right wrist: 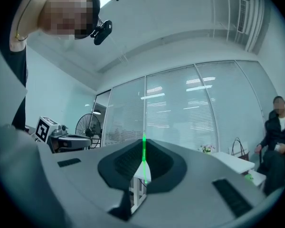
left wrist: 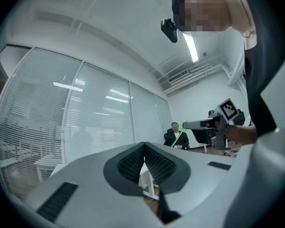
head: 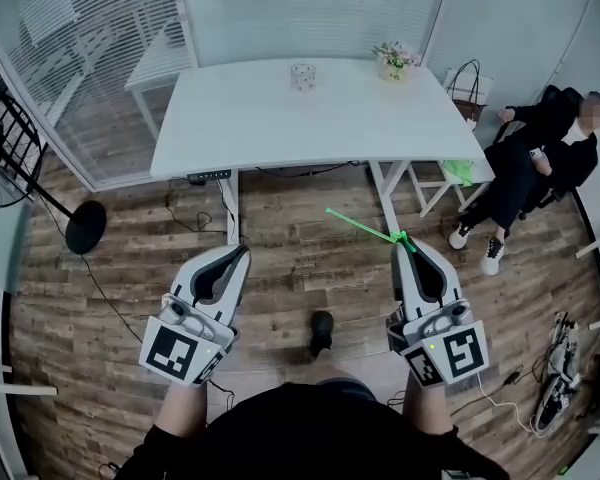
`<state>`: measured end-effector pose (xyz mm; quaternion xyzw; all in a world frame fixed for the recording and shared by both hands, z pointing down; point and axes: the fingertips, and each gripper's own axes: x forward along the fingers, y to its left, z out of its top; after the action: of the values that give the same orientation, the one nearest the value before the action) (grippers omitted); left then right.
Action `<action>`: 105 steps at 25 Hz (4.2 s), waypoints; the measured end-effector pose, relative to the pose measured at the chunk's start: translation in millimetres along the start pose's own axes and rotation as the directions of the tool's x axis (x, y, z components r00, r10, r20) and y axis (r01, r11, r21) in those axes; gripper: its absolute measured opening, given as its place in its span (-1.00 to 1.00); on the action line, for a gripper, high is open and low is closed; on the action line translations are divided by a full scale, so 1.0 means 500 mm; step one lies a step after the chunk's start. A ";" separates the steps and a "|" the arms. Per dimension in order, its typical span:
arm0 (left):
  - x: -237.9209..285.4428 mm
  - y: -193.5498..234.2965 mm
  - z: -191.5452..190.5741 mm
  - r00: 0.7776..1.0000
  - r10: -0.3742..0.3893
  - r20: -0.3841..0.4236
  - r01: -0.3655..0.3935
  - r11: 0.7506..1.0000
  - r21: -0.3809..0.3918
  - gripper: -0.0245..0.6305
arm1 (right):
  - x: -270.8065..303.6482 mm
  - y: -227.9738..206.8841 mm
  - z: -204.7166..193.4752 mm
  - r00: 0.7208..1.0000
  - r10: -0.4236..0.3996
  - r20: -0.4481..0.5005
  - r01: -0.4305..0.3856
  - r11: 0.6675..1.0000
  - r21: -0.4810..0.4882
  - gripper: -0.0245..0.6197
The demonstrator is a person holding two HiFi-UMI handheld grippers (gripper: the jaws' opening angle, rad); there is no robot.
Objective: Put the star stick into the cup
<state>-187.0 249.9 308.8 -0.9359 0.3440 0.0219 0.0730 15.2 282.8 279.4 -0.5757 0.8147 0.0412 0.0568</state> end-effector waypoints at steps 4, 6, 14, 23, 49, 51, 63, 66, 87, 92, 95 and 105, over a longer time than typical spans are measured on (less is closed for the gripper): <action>0.065 0.028 -0.019 0.999 0.022 -0.027 -0.022 1.000 -0.018 -0.88 | 0.057 -0.053 -0.037 0.998 -0.002 -0.057 0.003 1.000 0.026 -0.86; 0.093 0.040 -0.025 0.999 0.025 -0.032 -0.026 0.999 -0.023 -0.88 | 0.082 -0.079 -0.050 0.998 -0.011 -0.064 0.013 0.999 0.033 -0.86; 0.214 0.097 -0.043 0.998 0.045 -0.049 -0.047 0.998 -0.042 -0.88 | 0.213 -0.172 -0.095 0.992 0.030 -0.124 -0.022 0.998 0.067 -0.86; 0.364 0.152 -0.055 0.996 0.074 -0.049 -0.076 0.996 -0.041 -0.88 | 0.325 -0.289 -0.100 0.991 0.051 -0.125 -0.043 0.996 0.073 -0.86; 0.482 0.219 -0.056 0.995 0.085 -0.050 -0.087 0.995 -0.041 -0.88 | 0.438 -0.366 -0.083 0.992 0.101 -0.069 -0.097 0.993 0.063 -0.86; 0.486 0.218 -0.060 0.995 0.087 -0.056 -0.089 0.995 -0.035 -0.88 | 0.437 -0.369 -0.084 0.993 0.099 -0.068 -0.095 0.993 0.063 -0.86; 0.496 0.180 -0.070 0.992 0.102 -0.068 -0.104 0.994 -0.018 -0.88 | 0.416 -0.395 -0.085 0.992 0.122 -0.045 -0.118 0.990 0.072 -0.86; 0.491 0.178 -0.080 0.991 0.102 -0.082 -0.104 0.994 -0.020 -0.88 | 0.419 -0.400 -0.091 0.992 0.119 -0.042 -0.115 0.990 0.081 -0.86; 0.648 0.374 -0.119 0.998 0.061 -0.032 -0.062 0.998 -0.009 -0.88 | 0.634 -0.472 -0.106 0.998 0.061 0.008 -0.062 0.997 0.035 -0.86; 0.717 0.438 -0.111 0.999 0.045 0.001 -0.045 0.999 -0.025 -0.88 | 0.716 -0.499 -0.118 0.999 0.051 0.002 -0.051 0.998 0.038 -0.86; 0.745 0.478 -0.137 0.998 0.037 -0.053 -0.038 0.999 -0.027 -0.88 | 0.762 -0.510 -0.127 0.999 0.045 -0.009 -0.045 0.998 0.041 -0.86; 0.844 0.604 -0.136 1.000 -0.001 -0.001 0.001 0.999 -0.053 -0.88 | 0.911 -0.541 -0.142 0.999 0.021 -0.024 -0.020 0.999 0.043 -0.86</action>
<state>-61.5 -258.4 300.8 -0.9376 0.3429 0.0304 0.0482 116.4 -242.0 285.6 -0.5665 0.8217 0.0171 0.0589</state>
